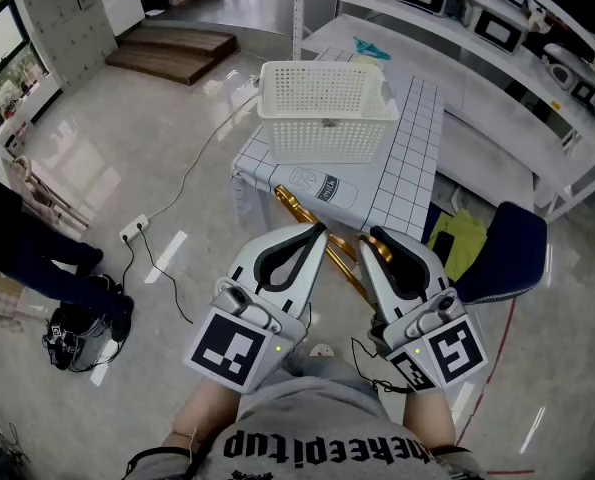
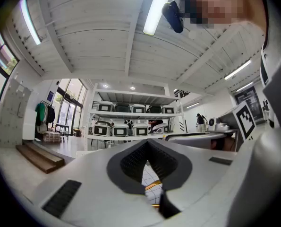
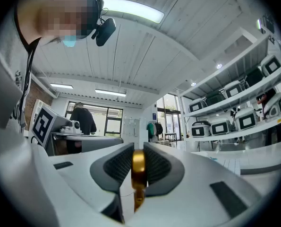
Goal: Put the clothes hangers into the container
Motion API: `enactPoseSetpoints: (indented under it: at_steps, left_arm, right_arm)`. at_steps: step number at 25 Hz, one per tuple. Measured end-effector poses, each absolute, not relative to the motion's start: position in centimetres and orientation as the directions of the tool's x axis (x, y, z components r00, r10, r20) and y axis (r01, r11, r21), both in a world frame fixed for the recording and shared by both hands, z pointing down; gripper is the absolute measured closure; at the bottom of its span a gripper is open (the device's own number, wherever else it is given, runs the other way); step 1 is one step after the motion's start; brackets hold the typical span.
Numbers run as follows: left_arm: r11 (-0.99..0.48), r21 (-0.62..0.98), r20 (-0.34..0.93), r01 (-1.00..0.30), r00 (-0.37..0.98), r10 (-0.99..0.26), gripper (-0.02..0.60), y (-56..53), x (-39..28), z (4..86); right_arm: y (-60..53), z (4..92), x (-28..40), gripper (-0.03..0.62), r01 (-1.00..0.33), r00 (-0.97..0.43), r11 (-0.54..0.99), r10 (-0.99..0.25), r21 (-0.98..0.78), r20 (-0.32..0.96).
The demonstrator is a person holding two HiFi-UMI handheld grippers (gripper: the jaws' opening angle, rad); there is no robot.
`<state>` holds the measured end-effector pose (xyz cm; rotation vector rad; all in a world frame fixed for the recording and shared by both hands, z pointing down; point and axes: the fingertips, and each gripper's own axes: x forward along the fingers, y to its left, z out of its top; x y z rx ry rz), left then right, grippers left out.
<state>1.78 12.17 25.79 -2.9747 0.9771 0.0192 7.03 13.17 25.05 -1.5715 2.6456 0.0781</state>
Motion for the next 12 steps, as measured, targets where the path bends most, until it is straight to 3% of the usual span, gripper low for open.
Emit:
enactPoseSetpoints:
  at_steps: [12]
  left_arm:
    - [-0.811, 0.003, -0.014, -0.585, 0.811, -0.585, 0.566, 11.3, 0.5, 25.9]
  right_arm:
    - [12.3, 25.1, 5.6, 0.516, -0.882, -0.471, 0.472, -0.879, 0.010, -0.081]
